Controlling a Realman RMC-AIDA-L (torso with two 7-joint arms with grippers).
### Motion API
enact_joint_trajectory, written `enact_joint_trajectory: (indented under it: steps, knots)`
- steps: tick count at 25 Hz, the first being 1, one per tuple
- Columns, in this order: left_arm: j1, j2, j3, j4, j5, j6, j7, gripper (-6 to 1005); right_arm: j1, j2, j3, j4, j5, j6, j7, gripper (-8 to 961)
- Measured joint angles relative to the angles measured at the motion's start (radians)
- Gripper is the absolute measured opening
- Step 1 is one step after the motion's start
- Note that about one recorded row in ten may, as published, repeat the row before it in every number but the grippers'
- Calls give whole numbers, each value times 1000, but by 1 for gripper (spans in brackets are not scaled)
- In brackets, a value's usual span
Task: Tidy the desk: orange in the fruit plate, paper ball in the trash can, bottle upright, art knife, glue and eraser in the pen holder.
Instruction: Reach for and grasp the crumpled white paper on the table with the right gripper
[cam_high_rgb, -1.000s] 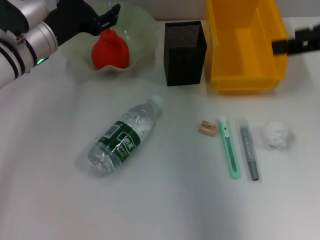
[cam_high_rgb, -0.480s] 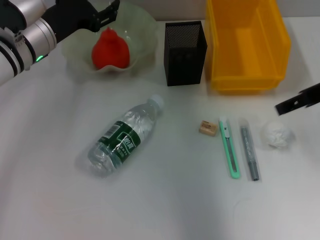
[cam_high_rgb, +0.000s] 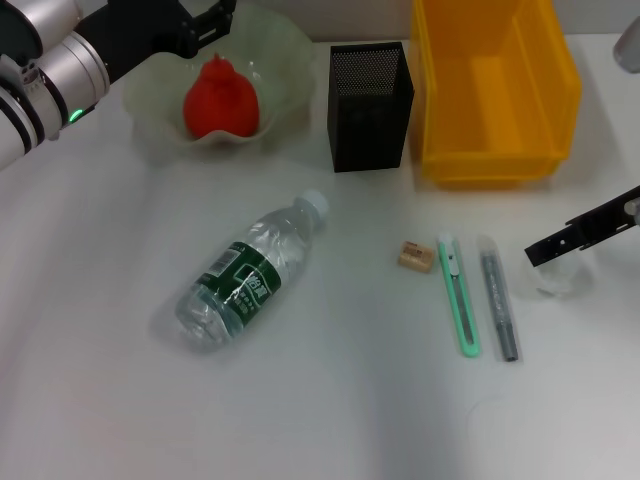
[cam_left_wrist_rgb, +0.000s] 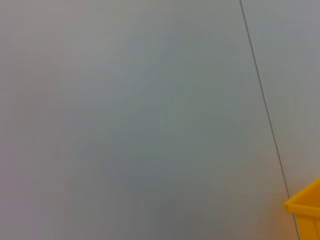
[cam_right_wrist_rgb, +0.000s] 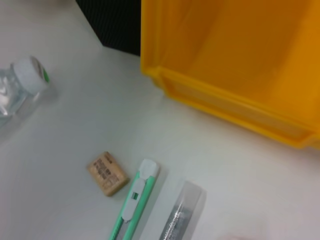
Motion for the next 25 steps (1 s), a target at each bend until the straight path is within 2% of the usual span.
enact_joint_trajectory:
  steps: [3,8,21,25]
  knots:
    - [0,0,-4,0,0,1,3,787,29,-1,-2,76,-7,29,-12,824]
    - [0,2,-6,0,-6,1,4,788,54,-3,-6,124,-19,46,-14,822]
    - [3,5,-8,0,-10,1,6,788,87,-2,-3,190,-80,60,-9,814]
    - [3,5,-8,1,-10,1,7,787,95,-3,-2,204,-80,60,-7,753]
